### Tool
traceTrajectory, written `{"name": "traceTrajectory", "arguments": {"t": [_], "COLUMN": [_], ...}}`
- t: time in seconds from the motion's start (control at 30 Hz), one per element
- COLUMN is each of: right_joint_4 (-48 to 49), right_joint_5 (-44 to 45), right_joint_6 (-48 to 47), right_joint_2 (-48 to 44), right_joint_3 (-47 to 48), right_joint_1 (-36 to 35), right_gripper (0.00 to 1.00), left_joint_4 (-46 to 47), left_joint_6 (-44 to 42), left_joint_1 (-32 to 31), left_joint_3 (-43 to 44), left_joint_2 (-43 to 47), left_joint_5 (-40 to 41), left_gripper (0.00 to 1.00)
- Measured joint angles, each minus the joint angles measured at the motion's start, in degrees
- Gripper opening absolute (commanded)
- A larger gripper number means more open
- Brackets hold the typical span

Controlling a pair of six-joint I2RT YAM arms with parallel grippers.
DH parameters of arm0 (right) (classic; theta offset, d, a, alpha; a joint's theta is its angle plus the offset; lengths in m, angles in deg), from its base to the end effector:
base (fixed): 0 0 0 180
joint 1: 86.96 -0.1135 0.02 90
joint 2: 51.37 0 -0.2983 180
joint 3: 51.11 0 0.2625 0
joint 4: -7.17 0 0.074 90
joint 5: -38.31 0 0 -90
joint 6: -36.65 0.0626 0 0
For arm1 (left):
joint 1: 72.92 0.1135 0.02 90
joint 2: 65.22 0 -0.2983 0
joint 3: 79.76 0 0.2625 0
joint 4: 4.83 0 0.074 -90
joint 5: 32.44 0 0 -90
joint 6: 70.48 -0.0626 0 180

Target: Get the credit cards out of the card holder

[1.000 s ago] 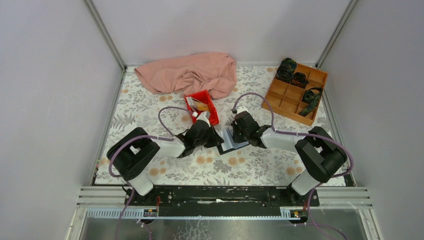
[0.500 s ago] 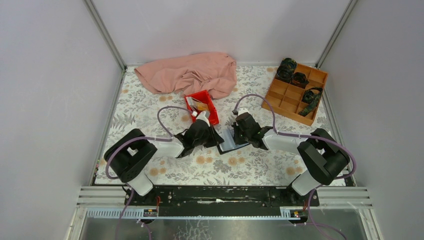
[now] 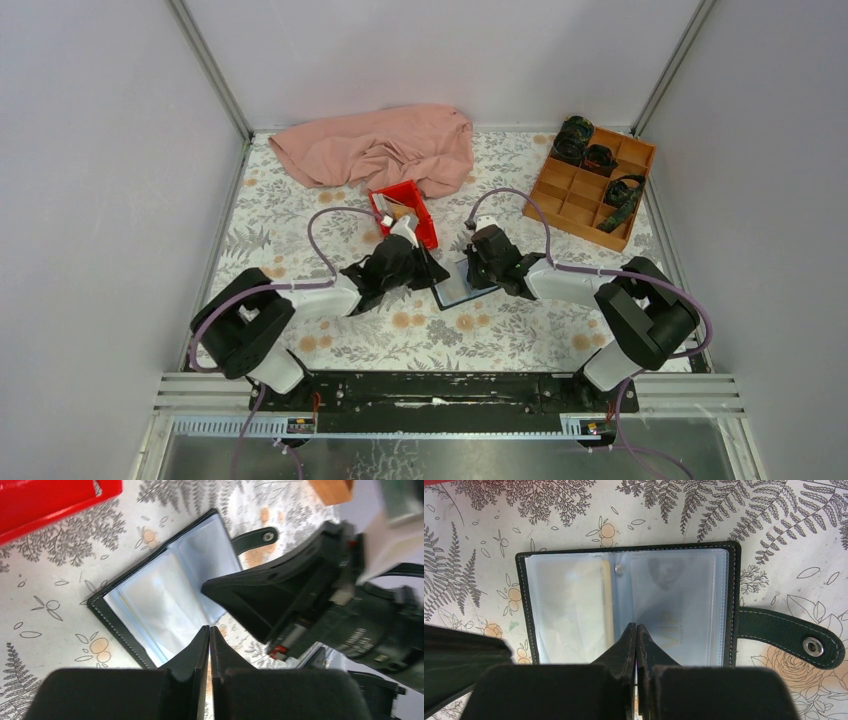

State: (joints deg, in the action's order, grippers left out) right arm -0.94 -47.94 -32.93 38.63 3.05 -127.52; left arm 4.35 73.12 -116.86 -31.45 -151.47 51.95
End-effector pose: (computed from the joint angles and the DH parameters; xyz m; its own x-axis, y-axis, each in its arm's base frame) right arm 0.2542 0.2121 0.1634 -0.7080 -0.1477 -0.6905 -0.3906 0.8966 0.2086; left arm 0.2312 -0.2313 0.1842 -0.8111 -0.3308 -0.4824 0.1676 0.6587 -0.7335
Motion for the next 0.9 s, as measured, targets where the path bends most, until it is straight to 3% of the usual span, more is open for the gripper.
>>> {"name": "traceTrajectory", "arguments": {"t": [0.4,0.9], "right_joint_4": [0.0,0.2], "right_joint_5": [0.0,-0.2], "right_joint_6": [0.0,0.0], "right_joint_2": [0.1,0.2], "right_joint_3": [0.0,0.0], "right_joint_1": [0.0,0.0], "right_gripper": [0.00,0.00], "left_joint_4": [0.9,3.7], "left_joint_6": [1.7,2.4], "left_joint_1": [-0.3,-0.3], "left_joint_3": [-5.4,-5.5], "left_joint_2": [-4.1,-6.7], "left_joint_5": [-0.4,-0.7], "left_gripper": [0.09,0.09]}}
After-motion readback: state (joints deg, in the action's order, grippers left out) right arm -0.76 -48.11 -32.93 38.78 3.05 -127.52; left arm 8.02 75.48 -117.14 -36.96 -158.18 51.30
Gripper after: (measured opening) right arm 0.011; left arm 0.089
